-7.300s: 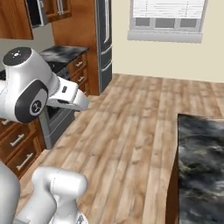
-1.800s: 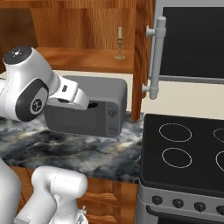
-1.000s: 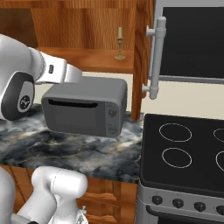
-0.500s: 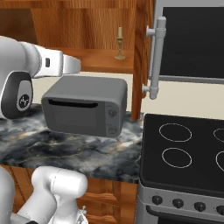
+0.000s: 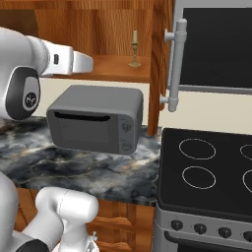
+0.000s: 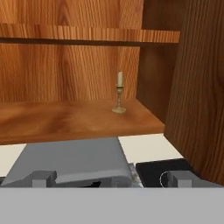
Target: Get the candle and the beer from the cabinet and move them to the dining counter.
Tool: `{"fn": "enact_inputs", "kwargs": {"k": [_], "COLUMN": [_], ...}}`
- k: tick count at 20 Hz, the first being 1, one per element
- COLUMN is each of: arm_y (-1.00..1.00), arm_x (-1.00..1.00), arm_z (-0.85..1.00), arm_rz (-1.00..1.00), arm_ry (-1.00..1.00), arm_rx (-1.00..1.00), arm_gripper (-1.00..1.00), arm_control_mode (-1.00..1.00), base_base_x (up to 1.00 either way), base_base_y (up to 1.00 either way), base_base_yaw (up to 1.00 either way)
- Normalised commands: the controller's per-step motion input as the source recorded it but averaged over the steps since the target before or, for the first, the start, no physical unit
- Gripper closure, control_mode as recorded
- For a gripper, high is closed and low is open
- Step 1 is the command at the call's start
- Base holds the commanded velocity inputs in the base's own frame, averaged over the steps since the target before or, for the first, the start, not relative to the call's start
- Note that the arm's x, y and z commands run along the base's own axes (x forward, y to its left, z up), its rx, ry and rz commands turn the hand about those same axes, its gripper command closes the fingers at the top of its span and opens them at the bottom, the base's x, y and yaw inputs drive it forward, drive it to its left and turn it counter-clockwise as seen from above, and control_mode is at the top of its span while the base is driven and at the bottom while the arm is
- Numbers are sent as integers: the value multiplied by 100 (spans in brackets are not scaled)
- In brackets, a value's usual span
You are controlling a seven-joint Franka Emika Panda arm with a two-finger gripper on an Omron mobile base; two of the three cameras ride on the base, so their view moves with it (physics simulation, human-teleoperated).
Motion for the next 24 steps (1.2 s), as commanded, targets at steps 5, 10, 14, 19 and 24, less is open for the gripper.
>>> {"fn": "enact_inputs", "kwargs": {"k": [5,10,14,19,24], "arm_y": [0,-5,-6,-10,-11], "arm_x": [31,35,44,39,30], "arm_z": [0,0,0,0,0], "arm_rz": [-4,-1,-2,-3,-1], "arm_ry": [-4,-3,-4,-4,-3], "arm_rx": [0,0,0,0,0], "arm_gripper": [-100,-100,-100,-100,-100], "arm_control_mode": [-100,-100,-100,-100,-100], "base_base_x": [0,0,0,0,0], "base_base_y": [0,0,0,0,0], "base_base_yaw": [0,0,0,0,0]}}
